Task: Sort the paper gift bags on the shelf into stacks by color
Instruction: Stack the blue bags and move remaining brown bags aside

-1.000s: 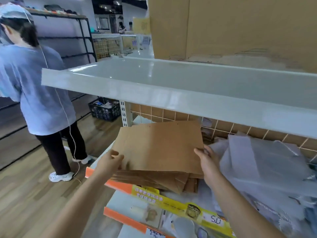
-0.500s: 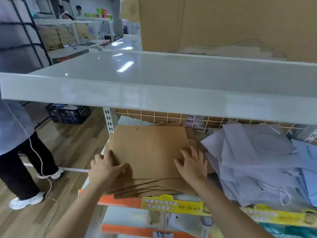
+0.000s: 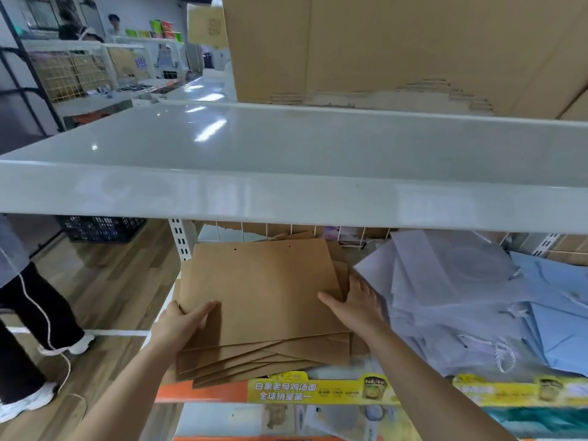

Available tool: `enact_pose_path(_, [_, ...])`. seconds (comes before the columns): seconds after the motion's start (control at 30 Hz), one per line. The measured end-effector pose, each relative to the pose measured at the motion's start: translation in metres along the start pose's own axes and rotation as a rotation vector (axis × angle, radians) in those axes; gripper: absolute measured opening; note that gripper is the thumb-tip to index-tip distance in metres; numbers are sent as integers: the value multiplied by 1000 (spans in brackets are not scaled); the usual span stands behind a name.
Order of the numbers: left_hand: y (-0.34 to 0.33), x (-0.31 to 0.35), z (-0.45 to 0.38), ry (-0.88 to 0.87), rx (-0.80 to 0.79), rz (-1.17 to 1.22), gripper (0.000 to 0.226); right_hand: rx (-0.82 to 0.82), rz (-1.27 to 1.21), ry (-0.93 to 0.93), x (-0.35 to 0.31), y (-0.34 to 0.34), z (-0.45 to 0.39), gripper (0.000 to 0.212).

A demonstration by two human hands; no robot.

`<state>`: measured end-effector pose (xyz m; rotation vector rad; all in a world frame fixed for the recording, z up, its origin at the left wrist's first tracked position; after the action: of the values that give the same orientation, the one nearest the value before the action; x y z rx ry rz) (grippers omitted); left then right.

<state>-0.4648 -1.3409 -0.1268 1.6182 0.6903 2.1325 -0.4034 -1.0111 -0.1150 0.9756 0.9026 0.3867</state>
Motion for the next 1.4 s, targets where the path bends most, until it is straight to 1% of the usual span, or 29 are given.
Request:
enact_pose_path(0.07, [-1, -2, -2, -4, -8, -12, 75, 3, -20, 5, -2, 0, 0, 103])
enact_pose_path(0.13, [-1, -4, -5, -2, -9, -15, 74, -44, -90, 25, -6, 1, 1, 99])
enact_pose_path(0.2, [1, -4, -9, 13, 3, -18, 80, -110, -148, 52, -14, -4, 7, 94])
enact_pose_path(0.33, [8, -6, -15, 58, 3, 3, 88, -139, -163, 76, -22, -16, 19, 91])
enact_pose_path(0.4, [10, -4, -14, 77, 17, -44, 89, -154, -252, 80, -21, -13, 22, 92])
enact_pose_path(0.47, [10, 5, -7, 77, 90, -190, 90, -143, -307, 88, -17, -3, 26, 89])
enact_pose_path(0.53, [6, 20, 2, -16, 204, -354, 91, -115, -301, 106, -11, 10, 30, 81])
enact_pose_path(0.6, [1, 39, 11, -189, 293, -433, 89, -62, -290, 128, -4, 26, 34, 65])
enact_pose_path(0.63, [-3, 49, 15, -276, 306, -454, 84, -40, -304, 141, 0, 34, 36, 56])
enact_pose_path(0.7, [-15, 70, 24, -406, 262, -509, 72, -26, -345, 167, 8, 50, 42, 38])
enact_pose_path(0.77, [-30, 91, 37, -485, 174, -520, 65, -6, -376, 183, 17, 65, 47, 27])
enact_pose_path(0.83, [-49, 114, 56, -585, 69, -447, 58, 45, -389, 217, 29, 82, 52, 21])
enact_pose_path(0.87, [-60, 125, 67, -624, 15, -414, 45, 74, -397, 234, 37, 91, 54, 19])
enact_pose_path(0.93, [-84, 141, 87, -667, -64, -381, 11, 141, -425, 245, 58, 108, 55, 16])
enact_pose_path(1.0, [-109, 158, 105, -724, -90, -383, 9, 239, -418, 230, 82, 125, 51, 15])
enact_pose_path(1.03, [-121, 166, 113, -743, -98, -386, 4, 287, -413, 224, 95, 133, 48, 14])
enact_pose_path(1.1, [-146, 182, 126, -766, -132, -385, 19, 348, -439, 214, 123, 152, 40, 10])
enact_pose_path(1.13, [-159, 190, 133, -775, -124, -374, 22, 357, -462, 209, 138, 161, 35, 9])
enact_pose_path(1.27, [-215, 224, 166, -825, -49, -276, 24, 305, -533, 175, 200, 198, 15, 10])
enact_pose_path(1.4, [-276, 257, 205, -868, -28, -305, 29, 312, -417, 98, 267, 234, -13, 9])
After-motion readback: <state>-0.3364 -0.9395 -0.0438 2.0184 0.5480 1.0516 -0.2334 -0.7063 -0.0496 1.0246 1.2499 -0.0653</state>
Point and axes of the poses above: each hand's wrist, its own z-axis away from the middle knuckle, its own y-axis out of the back of the hand, x = y × z, the point moved 2 cm from there along -z, towards the middle knuckle, and after that the axes turned 8 degrees about -y, right-handed, at the moved point
